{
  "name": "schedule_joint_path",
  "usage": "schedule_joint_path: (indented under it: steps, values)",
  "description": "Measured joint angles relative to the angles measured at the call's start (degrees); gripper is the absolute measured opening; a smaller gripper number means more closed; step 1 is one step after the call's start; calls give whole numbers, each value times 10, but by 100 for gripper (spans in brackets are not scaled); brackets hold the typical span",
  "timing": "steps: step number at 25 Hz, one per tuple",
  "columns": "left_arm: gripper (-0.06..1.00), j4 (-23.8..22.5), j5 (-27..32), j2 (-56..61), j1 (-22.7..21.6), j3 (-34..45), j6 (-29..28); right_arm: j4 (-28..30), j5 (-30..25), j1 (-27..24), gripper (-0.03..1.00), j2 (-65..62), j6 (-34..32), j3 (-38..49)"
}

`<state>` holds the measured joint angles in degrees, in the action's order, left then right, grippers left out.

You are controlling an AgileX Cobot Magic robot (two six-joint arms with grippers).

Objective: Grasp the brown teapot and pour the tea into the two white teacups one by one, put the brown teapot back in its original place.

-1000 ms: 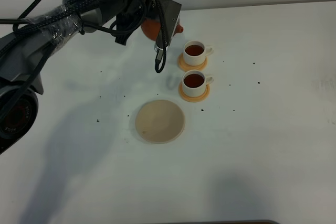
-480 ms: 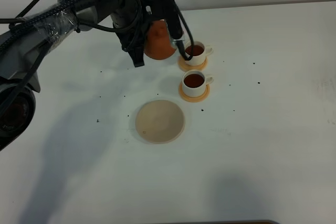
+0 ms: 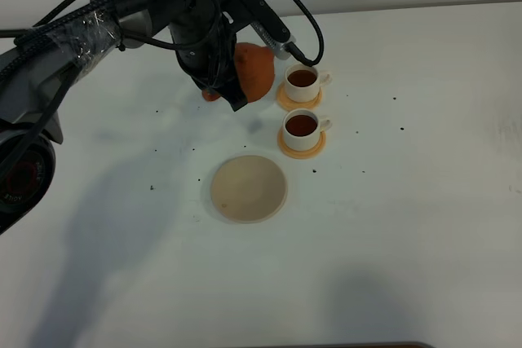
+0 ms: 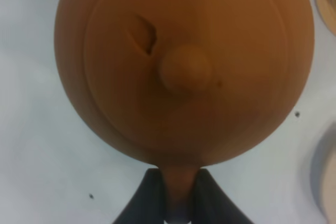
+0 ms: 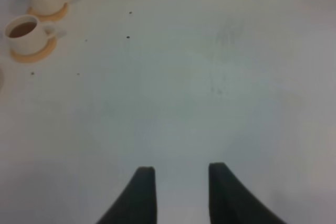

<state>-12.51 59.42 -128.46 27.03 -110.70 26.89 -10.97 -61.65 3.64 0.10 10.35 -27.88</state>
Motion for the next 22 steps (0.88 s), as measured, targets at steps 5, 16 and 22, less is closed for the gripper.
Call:
schedule_joint_path:
  steps: [5,16,22]
  values:
    - [11,9,34,0,0,0,-16,0,0,0,24,0,0,0]
    - [11,33,53,-12,-5,0,-33,0,0,0,24,0,0,0]
    - [11,57,86,36,-4,1,-89,0,0,0,24,0,0,0]
